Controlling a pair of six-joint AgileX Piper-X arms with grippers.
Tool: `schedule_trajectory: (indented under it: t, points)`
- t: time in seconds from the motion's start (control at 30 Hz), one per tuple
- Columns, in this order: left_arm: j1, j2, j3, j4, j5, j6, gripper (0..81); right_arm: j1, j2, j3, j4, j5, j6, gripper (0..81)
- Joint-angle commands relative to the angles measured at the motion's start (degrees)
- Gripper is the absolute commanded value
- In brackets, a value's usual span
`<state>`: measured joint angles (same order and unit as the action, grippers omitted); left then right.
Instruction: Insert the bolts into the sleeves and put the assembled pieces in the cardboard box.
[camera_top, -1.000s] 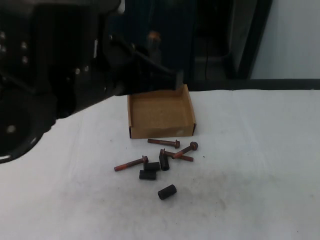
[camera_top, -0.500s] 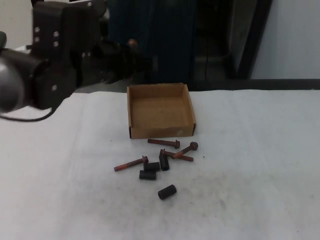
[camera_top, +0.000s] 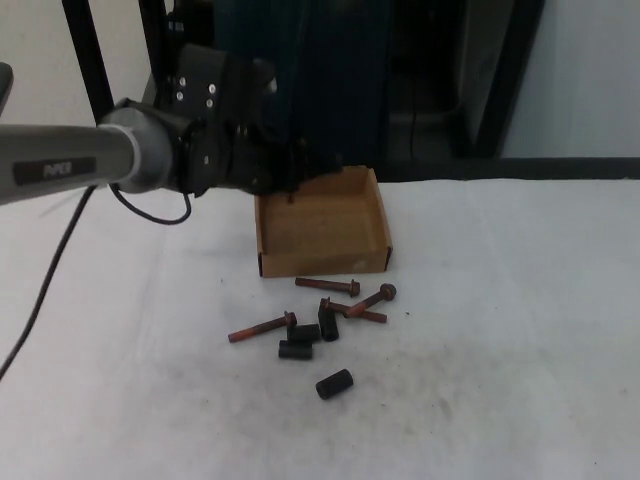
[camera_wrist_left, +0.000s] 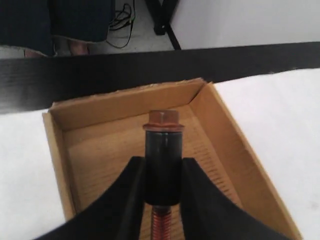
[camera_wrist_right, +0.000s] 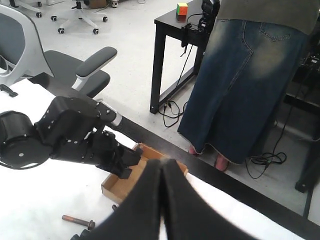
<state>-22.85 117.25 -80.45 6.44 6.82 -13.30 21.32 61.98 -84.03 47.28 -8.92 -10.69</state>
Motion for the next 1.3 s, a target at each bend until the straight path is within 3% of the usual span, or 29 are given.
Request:
schedule_trajectory:
  t: [0.0,0.47,0.7,0.8,1.03,1.27]
  points:
    - [0.45,0.44,-1.18,-0.23,0.09,-0.95,0.8,-0.28,-0.49,-0.12,-1.08,0.27,-0.53,0.0]
    - [0.71,2.79,-1.53,-2.78,2.34,-3.99,0.7,-0.28,-0.49,-0.12,-1.74,0.05,-0.53,0.0]
    - [0.71,2.79,-1.96,-2.42,3.98,-4.33,22.4,-0.28,-0.49,-0.12,-1.74,0.08,-0.27,0.0]
    - [0.71,2.79,-1.96,-2.25,4.08,-4.33,28.1,-0.28,-0.49,-0.12,-1.74,0.08,0.0,0.0]
    - [0.92,2.66,-1.96,-2.25,5.47,-4.33,34.7,-0.28,-0.49,-0.12,-1.74,-1.77,1.47,0.0]
    - [0.95,-0.87,-2.11,0.68,8.58,-4.33,34.7,-0.28,-0.49,-0.12,-1.07,-3.01,1.68,0.0]
